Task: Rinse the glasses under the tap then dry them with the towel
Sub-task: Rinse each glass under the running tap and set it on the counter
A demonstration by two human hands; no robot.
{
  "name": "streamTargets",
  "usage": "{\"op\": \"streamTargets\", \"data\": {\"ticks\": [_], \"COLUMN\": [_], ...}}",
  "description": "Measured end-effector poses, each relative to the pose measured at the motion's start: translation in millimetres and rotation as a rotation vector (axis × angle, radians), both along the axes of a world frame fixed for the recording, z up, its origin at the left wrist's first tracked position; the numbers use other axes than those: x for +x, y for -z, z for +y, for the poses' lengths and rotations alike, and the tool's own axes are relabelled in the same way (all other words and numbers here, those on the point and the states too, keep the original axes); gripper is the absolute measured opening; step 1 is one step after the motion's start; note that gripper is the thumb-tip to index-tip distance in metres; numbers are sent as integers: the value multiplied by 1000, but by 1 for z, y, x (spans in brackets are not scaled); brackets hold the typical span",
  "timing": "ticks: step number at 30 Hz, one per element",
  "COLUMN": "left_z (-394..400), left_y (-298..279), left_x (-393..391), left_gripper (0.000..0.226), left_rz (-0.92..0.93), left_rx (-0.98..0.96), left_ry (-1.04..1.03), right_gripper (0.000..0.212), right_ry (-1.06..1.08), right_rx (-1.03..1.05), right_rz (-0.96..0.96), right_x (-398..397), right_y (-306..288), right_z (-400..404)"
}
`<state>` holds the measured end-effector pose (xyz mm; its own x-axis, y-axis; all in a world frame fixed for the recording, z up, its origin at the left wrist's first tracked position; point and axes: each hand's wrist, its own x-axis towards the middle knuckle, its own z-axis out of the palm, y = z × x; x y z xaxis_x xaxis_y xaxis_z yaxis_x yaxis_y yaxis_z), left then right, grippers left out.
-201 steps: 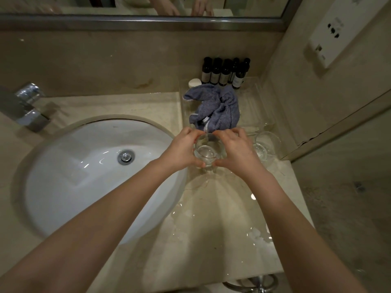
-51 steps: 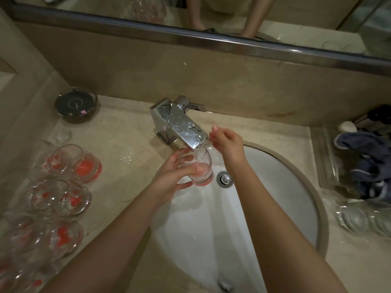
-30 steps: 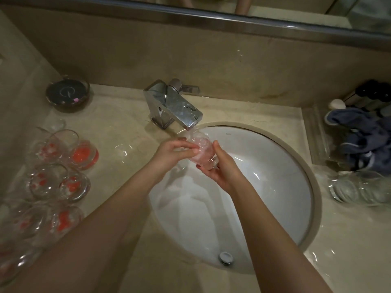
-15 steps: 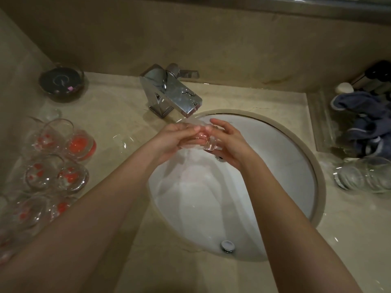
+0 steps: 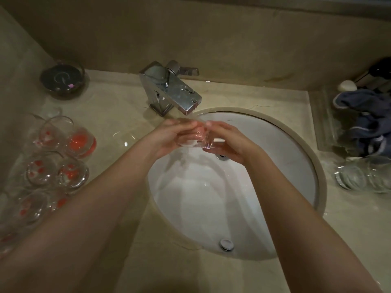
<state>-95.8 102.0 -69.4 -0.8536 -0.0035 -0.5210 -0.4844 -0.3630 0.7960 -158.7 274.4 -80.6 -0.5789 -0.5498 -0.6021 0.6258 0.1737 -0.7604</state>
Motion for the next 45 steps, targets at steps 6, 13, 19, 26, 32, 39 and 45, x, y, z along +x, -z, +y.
{"op": "streamTargets", "data": {"ticks": [6,13,19,26,32,39,45], "left_z": [0,-3,6,-4,-1,-5,-4], "left_y": [1,2,-5,-4,-4,-7,-11], "left_x": [0,2,3,2,8,4,-1], "left_gripper": [15,19,11,11,14,11,12], "left_rz": [26,-30,-63,-128,-76,-140,-150], "left_rx": [-21,4,-42,-87,-71,-88,-92], "left_ry": [-13,-38,35,75,44,-6,122], "right_gripper": [30,54,46,44,53,39,52], "right_ry": [77,-58,-41,10,-41,133,86], "right_rx": [-45,-58,90,-23,140,-31,-74], "right_rz": [-151,85,-46,97,-184,22,143], "right_x": [5,-2,-6,-3,-4,-2,1], "right_y": [1,3,-8,7,-4,8,11], "right_z": [-9,-4,-1,9,3,9,13]}}
